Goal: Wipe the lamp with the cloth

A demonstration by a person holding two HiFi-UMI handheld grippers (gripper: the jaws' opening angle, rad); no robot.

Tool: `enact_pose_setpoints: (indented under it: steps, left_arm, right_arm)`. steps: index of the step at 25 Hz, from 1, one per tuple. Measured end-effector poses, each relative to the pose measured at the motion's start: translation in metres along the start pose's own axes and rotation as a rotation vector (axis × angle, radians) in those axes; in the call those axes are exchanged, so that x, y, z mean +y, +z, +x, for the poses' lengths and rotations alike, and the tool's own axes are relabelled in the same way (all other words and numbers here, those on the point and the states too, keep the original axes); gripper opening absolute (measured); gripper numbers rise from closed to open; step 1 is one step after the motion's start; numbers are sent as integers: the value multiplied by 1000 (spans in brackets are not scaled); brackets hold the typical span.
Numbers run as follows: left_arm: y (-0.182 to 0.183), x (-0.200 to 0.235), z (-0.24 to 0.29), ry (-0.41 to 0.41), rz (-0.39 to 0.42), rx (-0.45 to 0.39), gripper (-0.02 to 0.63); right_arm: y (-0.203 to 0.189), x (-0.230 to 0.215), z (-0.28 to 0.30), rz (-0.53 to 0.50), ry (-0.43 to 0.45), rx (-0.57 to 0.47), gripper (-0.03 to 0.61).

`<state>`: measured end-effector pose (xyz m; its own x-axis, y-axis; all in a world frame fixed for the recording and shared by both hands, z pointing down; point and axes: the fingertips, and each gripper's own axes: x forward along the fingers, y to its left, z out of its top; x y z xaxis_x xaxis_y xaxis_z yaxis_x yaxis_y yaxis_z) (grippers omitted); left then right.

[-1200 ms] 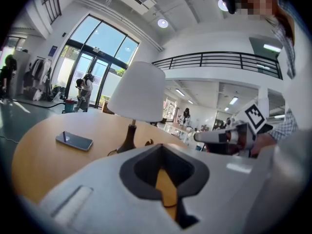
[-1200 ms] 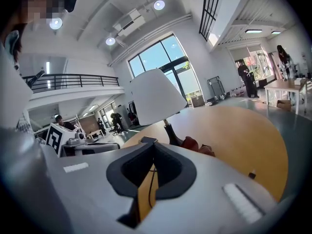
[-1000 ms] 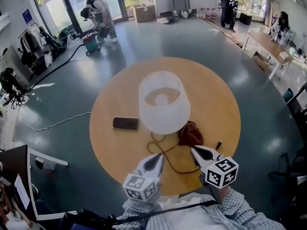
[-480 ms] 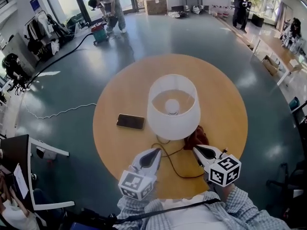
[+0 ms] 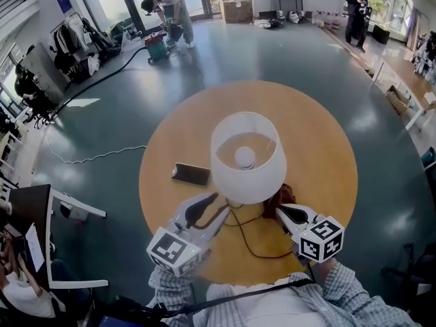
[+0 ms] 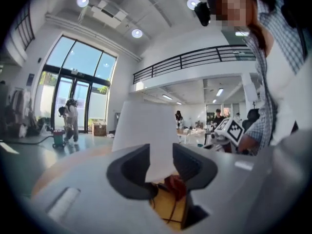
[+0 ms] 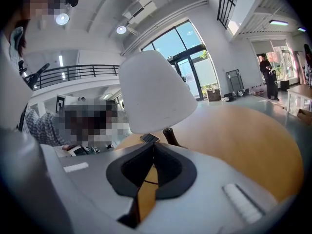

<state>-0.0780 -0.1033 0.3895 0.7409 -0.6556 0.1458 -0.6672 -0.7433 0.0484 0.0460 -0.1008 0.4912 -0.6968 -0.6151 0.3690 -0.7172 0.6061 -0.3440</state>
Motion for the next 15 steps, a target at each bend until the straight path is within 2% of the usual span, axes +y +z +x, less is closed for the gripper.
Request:
enact_pose_setpoints:
  steps: [3, 5, 9, 12, 15]
  left_arm:
    - [-31, -8, 10, -25, -78, 52, 165]
    - [-50, -14, 17, -55, -206, 53, 206]
    - [-81, -20, 30, -114, -510, 8, 288]
    - [-93, -20, 40, -156, -666, -25, 345]
    - [-88, -13, 47, -185, -803, -114, 376]
  right_arm:
    - [4, -1, 2, -5, 14, -4, 3]
    - [6, -3, 3, -4, 19, -9, 4]
    - [9, -5, 6, -12, 24, -13, 4]
    - [9, -6, 6, -19, 21, -9, 5]
    - [4, -8, 4, -29, 13, 10, 5]
